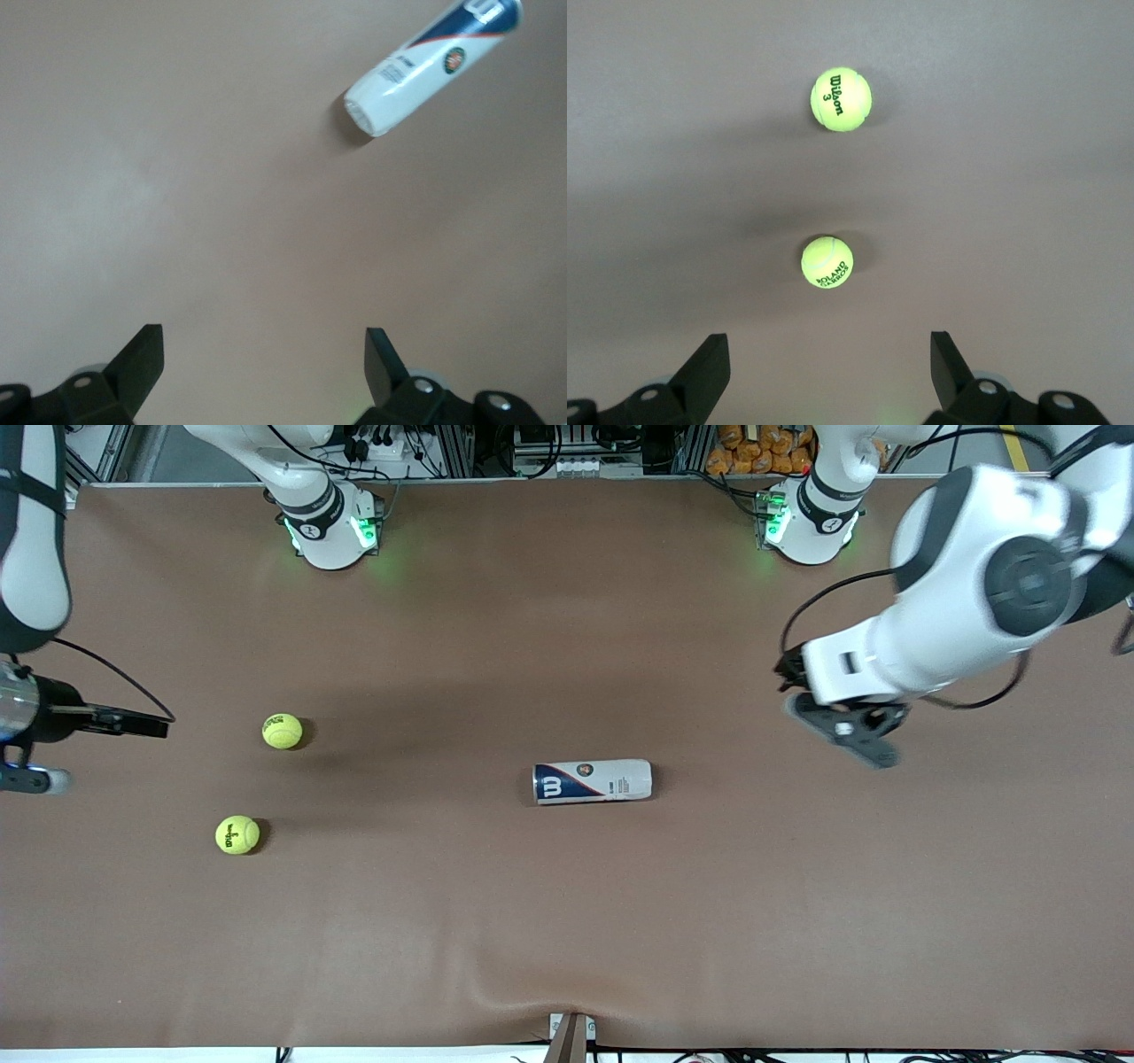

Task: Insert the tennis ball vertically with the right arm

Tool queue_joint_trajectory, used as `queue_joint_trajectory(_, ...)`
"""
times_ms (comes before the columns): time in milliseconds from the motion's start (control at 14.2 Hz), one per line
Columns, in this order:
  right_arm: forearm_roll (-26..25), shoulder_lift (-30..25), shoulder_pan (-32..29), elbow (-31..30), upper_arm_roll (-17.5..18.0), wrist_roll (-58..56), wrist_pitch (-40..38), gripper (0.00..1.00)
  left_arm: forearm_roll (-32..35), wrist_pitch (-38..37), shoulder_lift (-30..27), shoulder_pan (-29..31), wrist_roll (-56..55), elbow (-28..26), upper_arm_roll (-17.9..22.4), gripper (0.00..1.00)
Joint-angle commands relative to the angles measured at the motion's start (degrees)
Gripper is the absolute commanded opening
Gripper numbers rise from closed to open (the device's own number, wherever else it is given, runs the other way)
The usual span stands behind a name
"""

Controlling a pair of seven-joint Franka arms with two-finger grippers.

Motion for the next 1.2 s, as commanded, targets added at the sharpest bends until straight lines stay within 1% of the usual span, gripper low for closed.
queue_joint_trajectory(0, -0.21, 0.22, -0.81, -3.94, 0.42, 1.77, 5.61, 1.0, 0.81, 4.04, 5.26, -0.62, 9.52, 2.27, -0.58, 1.0)
queue_joint_trajectory(141, 0.14, 2.51, -1.77, -4.03, 0.42, 1.86, 7.29, 1.0, 0.81, 6.5, 8.78, -0.71, 14.71, 3.67, -2.51, 1.0)
queue_joint_trajectory(282, 0.14, 5.85, -1.95, -3.94, 0.42, 1.86, 11.06, 1.0, 0.64, 8.7, 12.12, -1.32, 16.93, 4.12, -3.92, 1.0)
queue_joint_trajectory(423, 0.23, 8.22, -3.09, -3.68, 0.42, 1.86, 13.61, 1.0, -3.64, 10.11, 14.24, -1.41, 16.58, 4.03, -4.19, 1.0)
queue_joint_trajectory(493, 0.23, 9.19, -3.1, -3.77, 0.42, 1.86, 15.54, 1.0, -4.02, 11.77, 15.46, -2.37, 16.67, 4.03, -4.19, 1.0)
queue_joint_trajectory(564, 0.23, 10.25, -3.1, -3.68, 0.42, 1.95, 17.47, 1.0, -3.67, 13.96, 16.34, -4.3, 16.84, 4.03, -4.1, 1.0)
queue_joint_trajectory(634, 0.31, 10.95, -3.27, -3.68, 0.42, 2.21, 18.8, 1.0, -3.76, 16.25, 17.66, -4.84, 16.93, 4.03, -4.18, 1.0)
queue_joint_trajectory(775, 0.49, 11.92, -2.75, -3.42, 0.42, 5.09, 19.69, 1.0, -3.67, 21.78, 20.47, -7.99, 20.42, 3.94, -4.62, 1.0)
queue_joint_trajectory(916, 0.58, 13.85, -2.48, -3.42, 0.51, 7.39, 22.93, 1.0, -3.41, 26.01, 22.15, -10.72, 21.15, 3.86, -4.54, 1.0)
queue_joint_trajectory(1057, 0.58, 16.66, -2.04, -2.81, 0.51, 8.1, 26.62, 1.0, -2.36, 28.04, 22.94, -11.69, 21.68, 3.59, -4.54, 1.0)
queue_joint_trajectory(1127, 0.58, 17.37, -2.04, -2.45, 0.51, 8.27, 27.07, 1.0, -0.44, 28.22, 23.64, -11.79, 22.11, 3.59, -4.54, 1.0)
